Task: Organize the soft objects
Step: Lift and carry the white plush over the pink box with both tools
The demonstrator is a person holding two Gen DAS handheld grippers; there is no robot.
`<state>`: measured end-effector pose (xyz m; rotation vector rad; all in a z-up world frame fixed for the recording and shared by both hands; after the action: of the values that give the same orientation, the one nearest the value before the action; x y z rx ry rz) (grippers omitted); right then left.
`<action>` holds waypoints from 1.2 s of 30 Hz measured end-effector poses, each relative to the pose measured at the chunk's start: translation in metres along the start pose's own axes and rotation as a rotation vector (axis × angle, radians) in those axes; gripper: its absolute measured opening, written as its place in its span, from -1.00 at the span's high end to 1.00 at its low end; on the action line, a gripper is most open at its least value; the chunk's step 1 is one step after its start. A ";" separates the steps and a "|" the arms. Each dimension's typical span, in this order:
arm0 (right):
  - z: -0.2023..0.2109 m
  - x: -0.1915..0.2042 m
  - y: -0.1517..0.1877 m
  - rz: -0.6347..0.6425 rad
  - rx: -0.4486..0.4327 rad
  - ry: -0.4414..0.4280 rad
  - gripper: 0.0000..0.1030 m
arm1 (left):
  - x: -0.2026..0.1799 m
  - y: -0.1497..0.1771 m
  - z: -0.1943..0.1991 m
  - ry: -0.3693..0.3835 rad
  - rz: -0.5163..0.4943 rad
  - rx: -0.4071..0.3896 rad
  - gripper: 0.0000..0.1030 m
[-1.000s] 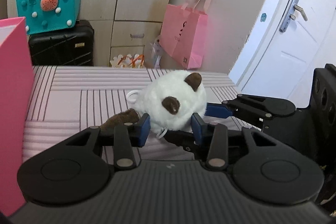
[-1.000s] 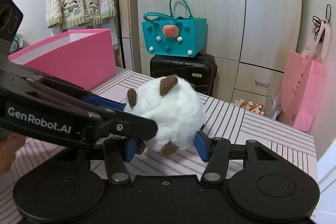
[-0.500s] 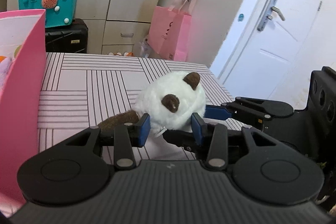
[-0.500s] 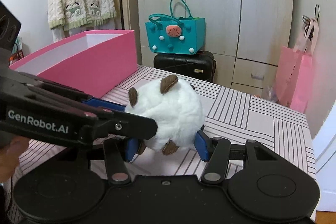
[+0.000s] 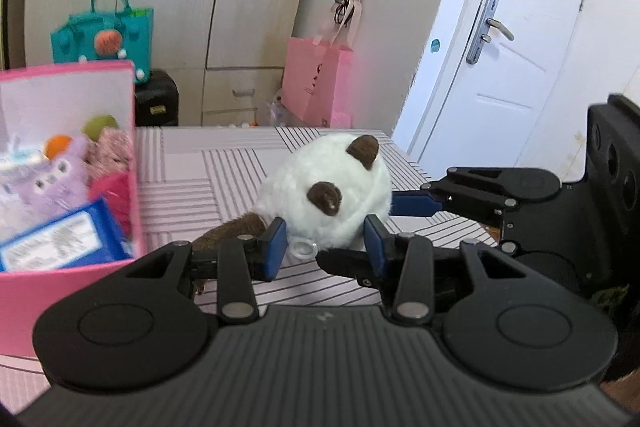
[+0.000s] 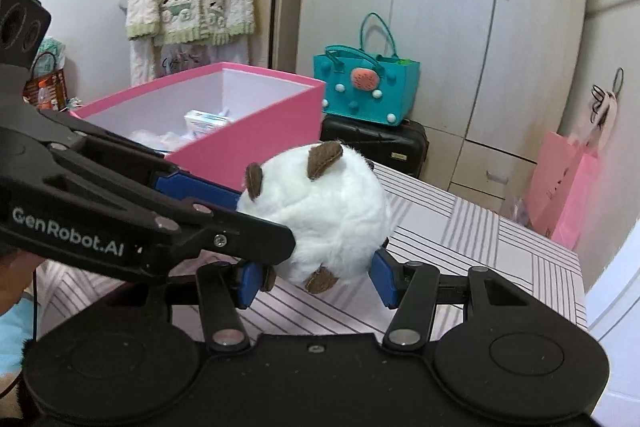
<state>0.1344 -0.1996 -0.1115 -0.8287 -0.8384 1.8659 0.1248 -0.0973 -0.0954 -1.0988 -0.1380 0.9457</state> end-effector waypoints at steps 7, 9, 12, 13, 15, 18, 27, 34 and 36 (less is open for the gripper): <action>0.016 0.023 -0.036 0.036 -0.032 -0.004 -0.18 | 0.007 -0.020 0.044 -0.022 -0.033 -0.067 0.22; 0.016 0.028 -0.050 0.038 -0.045 -0.016 -0.18 | 0.014 -0.029 0.055 -0.038 -0.036 -0.089 0.22; 0.010 0.036 -0.070 0.053 -0.077 -0.037 -0.19 | 0.031 -0.043 0.067 -0.050 -0.011 -0.092 0.22; 0.008 0.038 -0.076 0.057 -0.084 -0.045 -0.19 | 0.040 -0.050 0.070 -0.050 0.003 -0.090 0.22; 0.001 0.043 -0.090 0.065 -0.108 -0.067 -0.20 | 0.055 -0.061 0.076 -0.055 0.029 -0.095 0.22; -0.013 0.047 -0.111 0.056 -0.136 -0.115 -0.20 | 0.076 -0.076 0.084 -0.081 0.043 -0.118 0.22; -0.066 0.072 -0.147 0.057 -0.140 -0.228 -0.19 | 0.142 -0.093 0.086 -0.152 0.136 -0.150 0.22; -0.126 0.093 -0.152 0.021 -0.050 -0.372 -0.19 | 0.198 -0.085 0.070 -0.241 0.233 -0.127 0.23; -0.140 0.097 -0.150 -0.018 -0.012 -0.431 -0.19 | 0.204 -0.081 0.071 -0.246 0.243 -0.135 0.24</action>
<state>0.2802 -0.0277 -0.0855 -0.4242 -1.1150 2.0576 0.2606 0.0864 -0.0648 -1.1366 -0.2772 1.3042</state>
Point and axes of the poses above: each gripper's, at about its wrist camera, not at the fingertips, and z roughly against the way its jaws point, x to its left, y to its underside, the point moved 10 cm from there along -z, roughly the way its jaws point, and after that the axes turned 7 degrees about z, right-handed, at the moved point
